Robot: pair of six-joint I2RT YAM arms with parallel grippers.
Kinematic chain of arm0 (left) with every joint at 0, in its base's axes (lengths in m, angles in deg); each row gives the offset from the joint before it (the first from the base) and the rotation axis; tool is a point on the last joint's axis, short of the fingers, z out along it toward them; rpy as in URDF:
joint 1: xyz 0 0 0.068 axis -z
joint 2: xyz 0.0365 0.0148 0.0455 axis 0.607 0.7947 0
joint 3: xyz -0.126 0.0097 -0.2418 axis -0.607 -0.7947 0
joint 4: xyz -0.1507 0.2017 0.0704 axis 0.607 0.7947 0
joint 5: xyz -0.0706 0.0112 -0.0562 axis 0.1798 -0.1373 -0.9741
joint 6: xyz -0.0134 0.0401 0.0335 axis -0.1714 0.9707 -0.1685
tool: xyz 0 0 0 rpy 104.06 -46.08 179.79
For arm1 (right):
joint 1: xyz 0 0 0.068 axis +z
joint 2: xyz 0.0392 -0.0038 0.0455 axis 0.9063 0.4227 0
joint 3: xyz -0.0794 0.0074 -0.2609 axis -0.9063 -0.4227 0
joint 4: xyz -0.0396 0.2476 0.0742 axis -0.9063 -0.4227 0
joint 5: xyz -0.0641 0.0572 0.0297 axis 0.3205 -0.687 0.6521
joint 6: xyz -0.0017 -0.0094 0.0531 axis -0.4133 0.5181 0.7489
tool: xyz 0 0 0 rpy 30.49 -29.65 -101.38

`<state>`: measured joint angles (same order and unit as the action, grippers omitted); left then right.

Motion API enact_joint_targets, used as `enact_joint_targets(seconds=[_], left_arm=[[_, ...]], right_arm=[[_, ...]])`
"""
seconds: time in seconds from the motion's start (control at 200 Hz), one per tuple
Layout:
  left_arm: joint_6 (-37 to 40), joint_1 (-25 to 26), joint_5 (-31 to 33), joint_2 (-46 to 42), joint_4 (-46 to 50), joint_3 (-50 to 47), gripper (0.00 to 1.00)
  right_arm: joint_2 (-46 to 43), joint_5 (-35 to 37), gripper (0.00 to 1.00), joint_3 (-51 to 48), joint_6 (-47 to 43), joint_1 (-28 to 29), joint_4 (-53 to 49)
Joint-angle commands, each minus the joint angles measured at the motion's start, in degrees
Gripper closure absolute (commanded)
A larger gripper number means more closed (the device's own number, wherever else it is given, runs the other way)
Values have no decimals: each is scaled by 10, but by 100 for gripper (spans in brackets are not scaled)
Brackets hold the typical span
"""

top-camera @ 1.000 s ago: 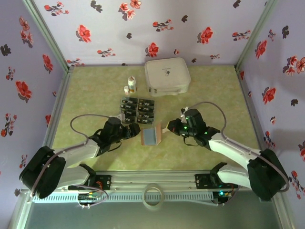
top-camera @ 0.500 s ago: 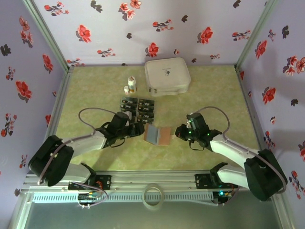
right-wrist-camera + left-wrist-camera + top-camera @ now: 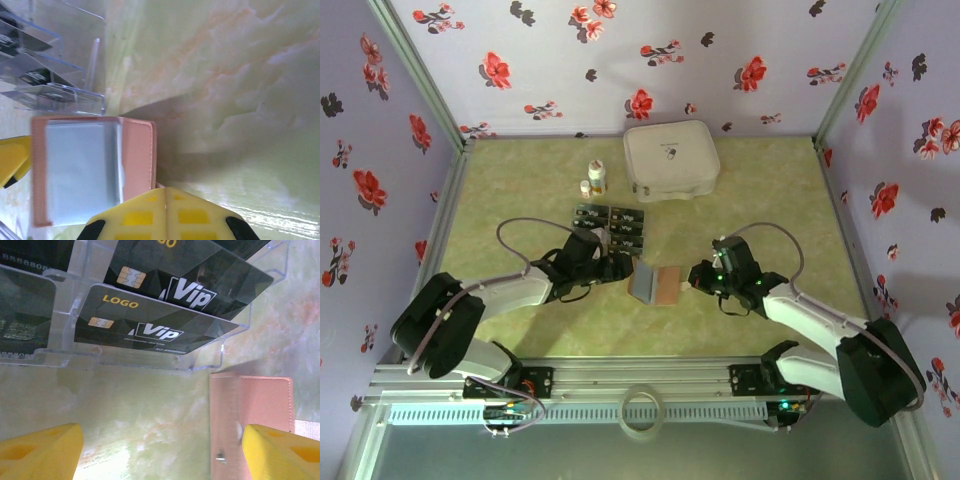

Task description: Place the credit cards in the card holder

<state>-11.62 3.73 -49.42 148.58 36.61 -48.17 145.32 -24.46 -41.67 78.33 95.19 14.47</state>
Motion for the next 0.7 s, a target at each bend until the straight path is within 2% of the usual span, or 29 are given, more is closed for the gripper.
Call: enact_joint_targets(seconds=[0.0, 0.29, 0.695], left_arm=[[10, 4, -2, -22, -16, 7, 16], [12, 7, -2, -4, -9, 6, 16], [32, 15, -4, 63, 12, 39, 16]], right_arm=[[-13, -9, 100, 30, -13, -4, -21], [29, -16, 100, 23, -13, -4, 10], [27, -10, 100, 17, -10, -5, 15]])
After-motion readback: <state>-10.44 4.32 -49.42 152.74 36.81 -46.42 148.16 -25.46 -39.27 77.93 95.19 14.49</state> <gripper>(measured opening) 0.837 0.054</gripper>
